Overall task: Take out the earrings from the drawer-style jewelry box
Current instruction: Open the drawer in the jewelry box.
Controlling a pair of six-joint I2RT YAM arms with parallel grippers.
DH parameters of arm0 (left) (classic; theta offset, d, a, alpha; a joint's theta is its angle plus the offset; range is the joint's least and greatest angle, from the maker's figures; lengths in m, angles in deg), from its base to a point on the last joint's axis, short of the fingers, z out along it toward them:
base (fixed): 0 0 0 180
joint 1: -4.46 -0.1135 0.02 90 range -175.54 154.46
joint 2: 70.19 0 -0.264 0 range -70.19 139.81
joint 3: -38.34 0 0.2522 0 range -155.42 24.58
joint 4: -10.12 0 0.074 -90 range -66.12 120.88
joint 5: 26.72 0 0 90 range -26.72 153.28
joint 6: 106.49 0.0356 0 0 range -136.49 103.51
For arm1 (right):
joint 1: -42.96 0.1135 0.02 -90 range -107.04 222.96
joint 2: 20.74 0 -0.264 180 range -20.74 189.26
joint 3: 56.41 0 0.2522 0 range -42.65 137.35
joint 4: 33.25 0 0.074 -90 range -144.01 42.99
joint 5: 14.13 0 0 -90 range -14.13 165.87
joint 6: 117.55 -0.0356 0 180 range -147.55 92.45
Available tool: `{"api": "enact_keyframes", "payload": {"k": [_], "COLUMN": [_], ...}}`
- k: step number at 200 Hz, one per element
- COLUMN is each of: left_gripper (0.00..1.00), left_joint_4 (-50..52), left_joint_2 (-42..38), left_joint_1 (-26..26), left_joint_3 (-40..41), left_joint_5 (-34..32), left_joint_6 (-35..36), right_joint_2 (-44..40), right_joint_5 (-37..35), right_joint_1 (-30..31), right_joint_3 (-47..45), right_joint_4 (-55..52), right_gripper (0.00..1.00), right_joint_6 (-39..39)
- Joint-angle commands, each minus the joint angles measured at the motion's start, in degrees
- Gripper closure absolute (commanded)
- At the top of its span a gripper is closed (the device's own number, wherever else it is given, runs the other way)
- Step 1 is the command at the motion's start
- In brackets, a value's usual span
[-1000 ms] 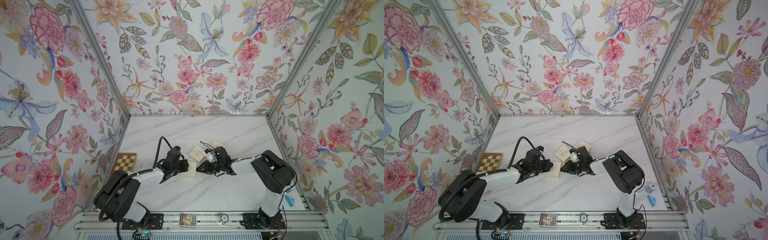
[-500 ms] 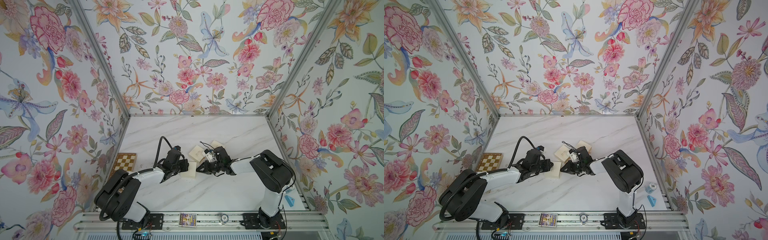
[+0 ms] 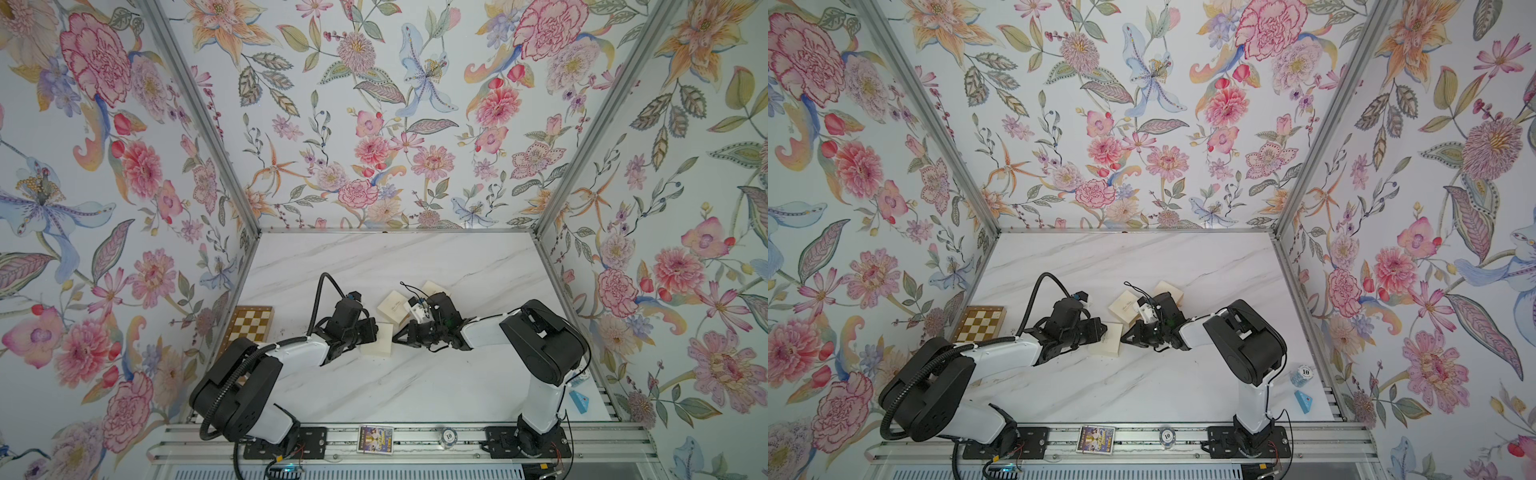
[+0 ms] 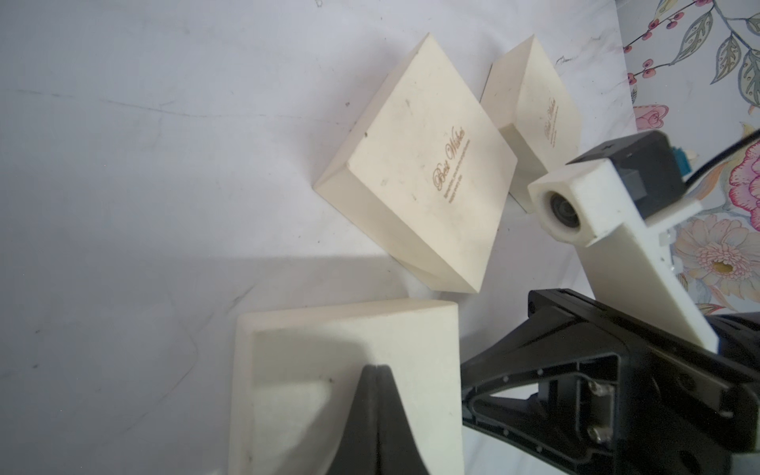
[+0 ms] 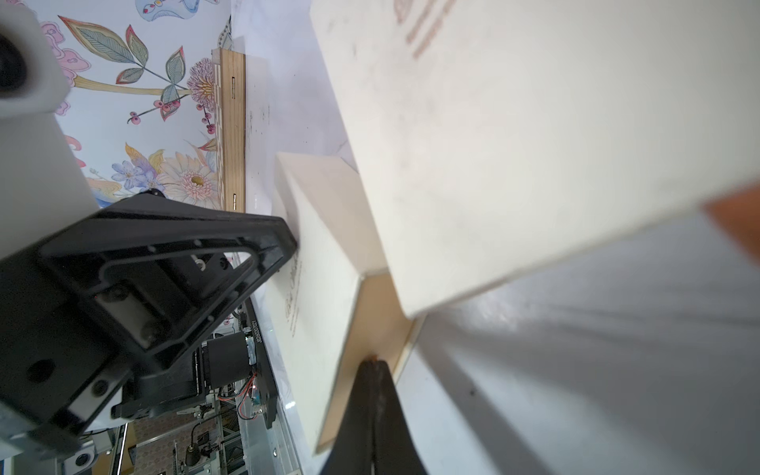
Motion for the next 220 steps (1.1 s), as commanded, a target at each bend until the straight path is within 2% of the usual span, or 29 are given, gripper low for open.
{"api": "enact_keyframes", "payload": {"k": [1,51,101,220], "left_gripper": [1.00,1.00,1.00,1.00], "left_joint_4": [3.2,-0.8,-1.9,-2.7], "left_joint_2": [2.2,3.0,5.8,5.1], "left_joint_1": [0.9,1.0,1.0,1.0], "left_joint_3": [1.6,6.0,6.5,8.7], "left_joint_5": [-1.3,-2.6,-2.5,-2.7], "left_joint_6": [-0.7,-3.0,-2.7,-2.2], "right_joint_2": [0.4,-1.0,-2.7,-8.2], "right_joint_5": [0.2,-0.9,-1.8,-5.3], "right_joint_1": [-0.6,-1.3,-2.2,-4.7], "right_joint_3": [-0.3,-2.0,-4.0,-9.2], "right_joint_4": [1.3,2.1,2.3,-1.4], "right_gripper": [0.99,1.00,1.00,1.00], "right_joint_6": [-0.4,-0.9,-1.5,-0.8]}}
